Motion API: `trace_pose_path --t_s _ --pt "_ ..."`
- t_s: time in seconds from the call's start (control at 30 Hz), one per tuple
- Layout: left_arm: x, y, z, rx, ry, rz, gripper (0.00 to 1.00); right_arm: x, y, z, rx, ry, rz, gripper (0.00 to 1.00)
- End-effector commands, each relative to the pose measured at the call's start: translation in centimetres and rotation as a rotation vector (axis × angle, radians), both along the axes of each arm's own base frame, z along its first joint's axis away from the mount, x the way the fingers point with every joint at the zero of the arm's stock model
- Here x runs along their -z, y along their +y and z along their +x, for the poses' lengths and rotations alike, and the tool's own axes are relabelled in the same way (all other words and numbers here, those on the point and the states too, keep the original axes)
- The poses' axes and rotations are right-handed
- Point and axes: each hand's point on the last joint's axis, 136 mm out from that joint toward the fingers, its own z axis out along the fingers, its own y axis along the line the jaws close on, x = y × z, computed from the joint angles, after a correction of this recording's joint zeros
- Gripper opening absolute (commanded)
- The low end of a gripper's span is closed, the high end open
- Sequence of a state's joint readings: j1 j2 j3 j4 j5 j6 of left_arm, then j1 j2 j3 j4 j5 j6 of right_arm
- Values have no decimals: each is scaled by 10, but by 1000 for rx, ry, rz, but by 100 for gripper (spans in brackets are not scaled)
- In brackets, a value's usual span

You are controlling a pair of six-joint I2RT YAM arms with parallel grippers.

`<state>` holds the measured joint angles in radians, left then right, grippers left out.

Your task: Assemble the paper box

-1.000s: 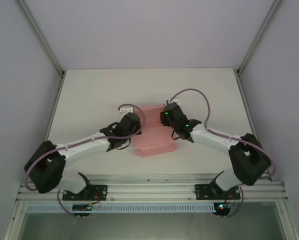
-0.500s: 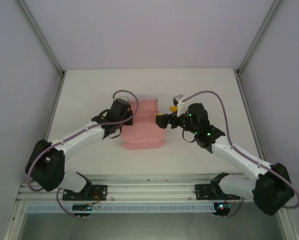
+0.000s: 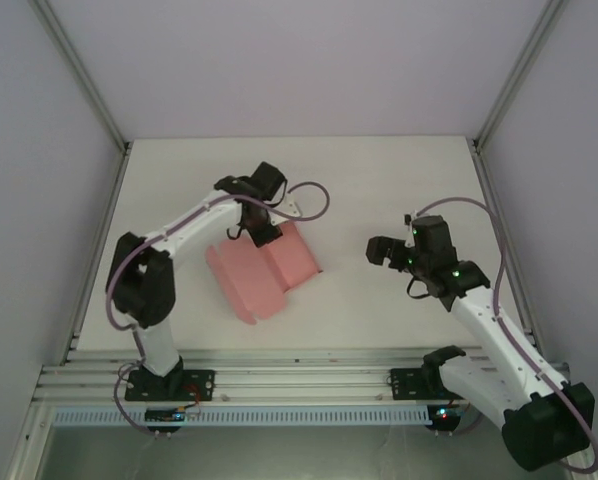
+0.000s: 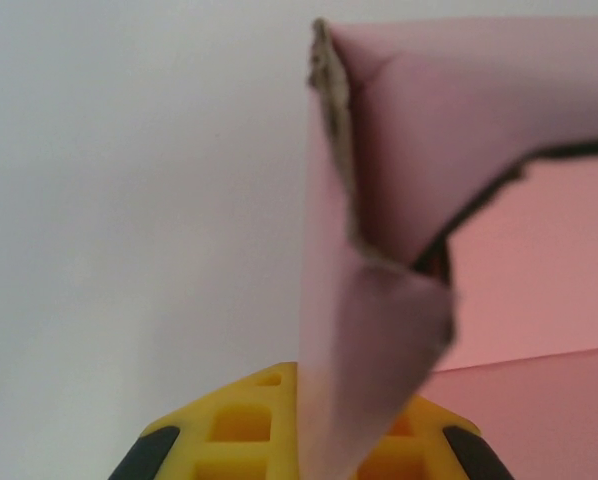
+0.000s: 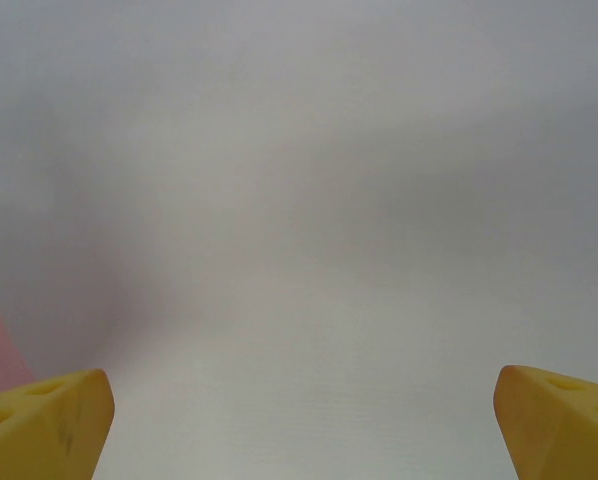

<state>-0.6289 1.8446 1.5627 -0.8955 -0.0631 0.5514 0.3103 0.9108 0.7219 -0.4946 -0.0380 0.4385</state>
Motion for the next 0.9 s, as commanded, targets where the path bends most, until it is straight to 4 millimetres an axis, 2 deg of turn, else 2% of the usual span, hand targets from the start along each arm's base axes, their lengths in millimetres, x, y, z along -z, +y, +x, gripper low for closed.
trace_pose_path --t_s 0.0,0.17,0.27,0.43,0.5,0.57,0.73,0.87 --pt "5 1 -2 228 -5 244 0 16 -2 -12 6 64 17 99" --pt "26 -22 10 359 4 411 0 25 -6 -15 12 89 18 99" --pt "38 -29 22 384 -5 500 0 30 -10 -17 24 101 14 99" --pt "59 -39 28 419 -6 565 0 37 -14 -20 40 114 23 99" --pt "60 -45 30 410 -10 538 12 38 -15 -20 42 116 30 99" --pt "55 -51 32 398 -20 506 32 38 -15 -19 43 114 36 99" --pt "29 -63 38 373 -74 434 55 30 -9 -16 21 91 69 99" --pt "-2 -72 36 336 -114 331 66 15 -2 -5 -39 4 69 99"
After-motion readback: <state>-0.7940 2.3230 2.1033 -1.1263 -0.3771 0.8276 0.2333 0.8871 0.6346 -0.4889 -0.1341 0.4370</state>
